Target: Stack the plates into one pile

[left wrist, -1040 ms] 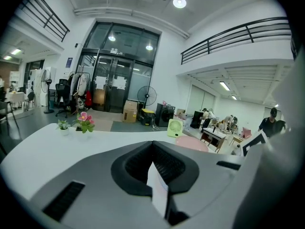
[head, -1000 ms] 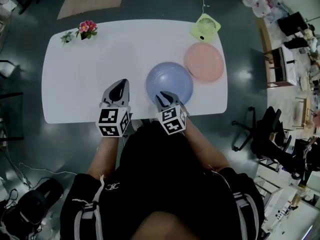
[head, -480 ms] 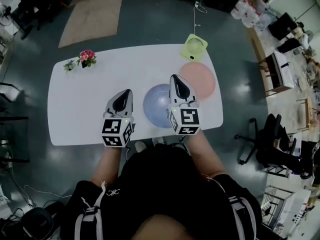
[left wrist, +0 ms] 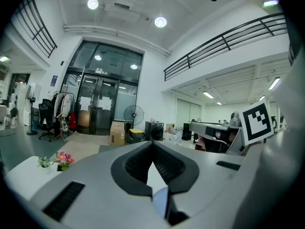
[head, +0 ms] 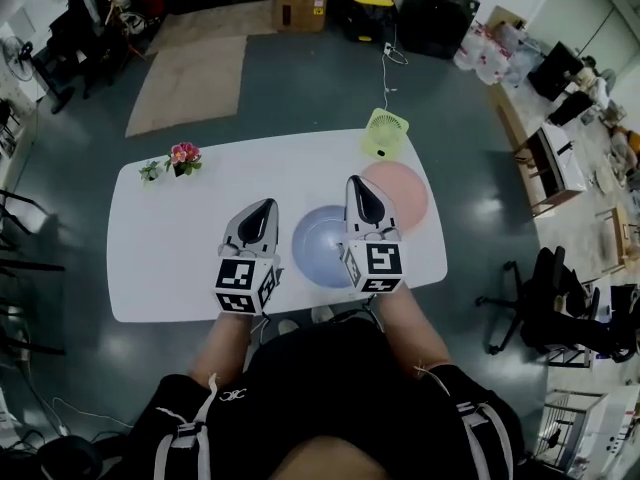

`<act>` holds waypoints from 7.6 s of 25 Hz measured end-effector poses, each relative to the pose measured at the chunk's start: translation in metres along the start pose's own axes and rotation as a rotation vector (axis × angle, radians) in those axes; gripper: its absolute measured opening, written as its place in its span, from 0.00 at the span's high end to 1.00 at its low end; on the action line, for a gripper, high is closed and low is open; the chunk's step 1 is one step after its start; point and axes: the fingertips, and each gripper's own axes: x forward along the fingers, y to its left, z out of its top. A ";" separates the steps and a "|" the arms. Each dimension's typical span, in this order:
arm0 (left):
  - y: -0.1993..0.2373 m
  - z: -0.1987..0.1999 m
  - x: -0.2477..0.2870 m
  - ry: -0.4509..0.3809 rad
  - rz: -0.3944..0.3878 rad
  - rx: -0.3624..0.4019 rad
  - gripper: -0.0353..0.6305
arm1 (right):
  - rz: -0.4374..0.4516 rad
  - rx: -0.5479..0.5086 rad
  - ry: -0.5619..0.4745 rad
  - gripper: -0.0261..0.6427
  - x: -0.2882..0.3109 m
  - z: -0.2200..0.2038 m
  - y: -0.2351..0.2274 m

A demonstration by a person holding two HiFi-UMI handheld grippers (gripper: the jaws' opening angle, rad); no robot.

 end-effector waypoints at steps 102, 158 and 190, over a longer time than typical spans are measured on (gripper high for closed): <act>-0.293 -0.069 0.033 0.043 0.586 -0.112 0.93 | 0.741 -1.052 0.545 0.91 -0.109 -0.340 -0.255; -0.282 -0.089 -0.049 0.030 0.749 -0.153 0.93 | 0.905 -0.234 0.190 0.91 -0.148 -0.127 -0.105; -0.302 -0.013 0.056 -0.022 0.580 -0.037 0.93 | 0.556 0.026 0.029 0.94 -0.112 -0.020 -0.246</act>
